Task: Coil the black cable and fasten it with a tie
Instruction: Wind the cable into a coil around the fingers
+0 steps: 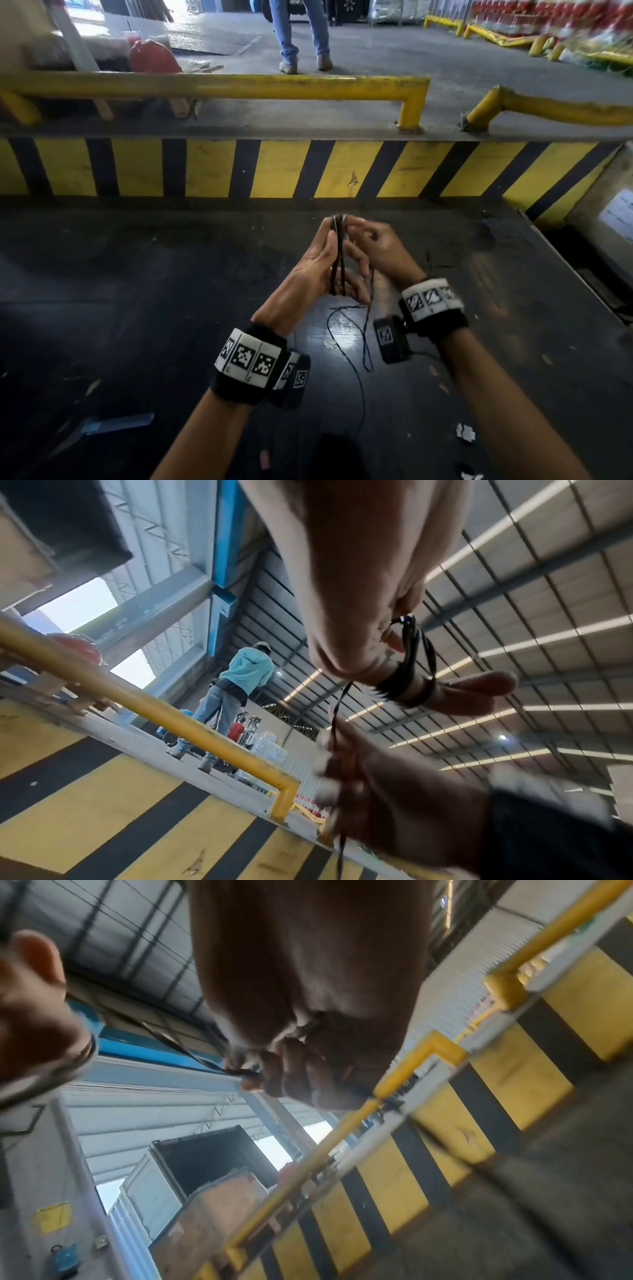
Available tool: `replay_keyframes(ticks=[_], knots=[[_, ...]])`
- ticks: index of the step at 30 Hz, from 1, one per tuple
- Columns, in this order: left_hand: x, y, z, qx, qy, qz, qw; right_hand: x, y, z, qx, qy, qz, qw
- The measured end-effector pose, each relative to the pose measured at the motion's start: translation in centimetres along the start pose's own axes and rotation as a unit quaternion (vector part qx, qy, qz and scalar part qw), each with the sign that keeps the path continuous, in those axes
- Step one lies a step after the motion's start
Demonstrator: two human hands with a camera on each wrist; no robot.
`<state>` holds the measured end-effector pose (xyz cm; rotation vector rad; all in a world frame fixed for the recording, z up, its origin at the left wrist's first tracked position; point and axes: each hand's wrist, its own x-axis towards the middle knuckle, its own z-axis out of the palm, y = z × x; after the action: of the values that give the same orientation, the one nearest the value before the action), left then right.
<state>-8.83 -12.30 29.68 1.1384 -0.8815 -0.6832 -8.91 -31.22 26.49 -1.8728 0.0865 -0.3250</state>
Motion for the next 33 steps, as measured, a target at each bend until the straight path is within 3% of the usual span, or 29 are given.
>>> replay_keyframes(ticks=[5,10,17,21,25,29,33], knots=[[2.0,1.6,-2.9,0.030,0.086,0.043,0.995,-5.8,3.2,5.2,0.107,-0.038,0.069,0.991],[4.8,1.3,-7.1,0.110,0.182,0.037,0.977,-9.4,2.6,6.0,0.098,-0.105,0.048,0.988],[3.9,-2.3,-7.0,0.255,0.117,-0.047,0.959,-7.3,-5.7,0.7,-0.032,-0.037,-0.117,0.992],[1.8,-2.7,-3.8,0.156,0.035,-0.085,0.983,-3.6,-8.2,-1.6,-0.093,0.011,-0.152,0.984],[0.5,-1.8,-1.9,0.079,-0.001,-0.081,0.994,0.4,-6.3,-1.5,-0.124,0.024,-0.152,0.980],[0.0,-0.6,-2.0,-0.010,-0.001,-0.049,0.999,1.1,-2.8,0.2,-0.022,0.019,-0.064,0.998],[0.6,1.1,-2.8,-0.064,0.025,0.017,0.998,-1.9,-0.8,3.9,0.122,-0.020,0.010,0.992]])
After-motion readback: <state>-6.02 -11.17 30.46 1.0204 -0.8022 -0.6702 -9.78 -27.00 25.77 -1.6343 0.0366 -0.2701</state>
